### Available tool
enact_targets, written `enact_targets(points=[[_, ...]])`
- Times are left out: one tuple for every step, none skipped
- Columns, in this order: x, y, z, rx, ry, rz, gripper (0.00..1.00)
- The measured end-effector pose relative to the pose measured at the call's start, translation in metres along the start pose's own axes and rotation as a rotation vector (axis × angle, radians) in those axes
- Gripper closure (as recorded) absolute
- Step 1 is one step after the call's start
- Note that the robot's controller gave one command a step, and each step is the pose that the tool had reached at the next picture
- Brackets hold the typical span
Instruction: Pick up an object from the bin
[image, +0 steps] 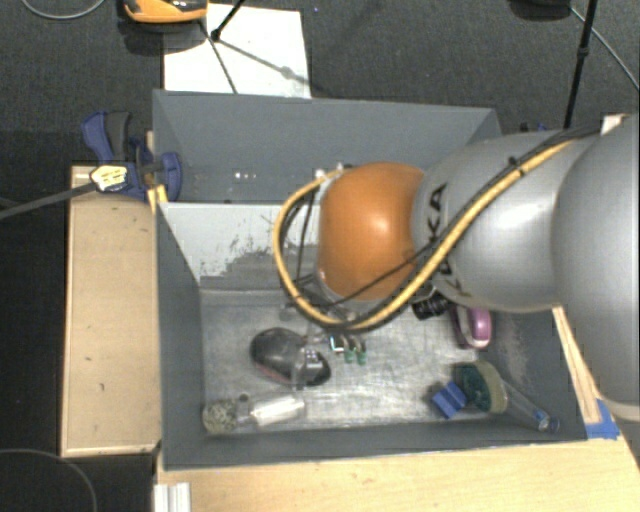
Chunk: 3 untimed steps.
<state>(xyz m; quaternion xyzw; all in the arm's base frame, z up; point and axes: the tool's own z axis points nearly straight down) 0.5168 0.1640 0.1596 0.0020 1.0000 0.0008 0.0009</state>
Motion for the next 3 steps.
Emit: enact_targets(points=[[0.007, 0.001, 0.076, -0.003, -0.012, 0.124, 0.0], [0.009, 0.001, 0.077, -0.003, -0.007, 0.128, 1.0], [0.006, -0.001, -0.061, -0.002, -0.007, 0.093, 1.0]])
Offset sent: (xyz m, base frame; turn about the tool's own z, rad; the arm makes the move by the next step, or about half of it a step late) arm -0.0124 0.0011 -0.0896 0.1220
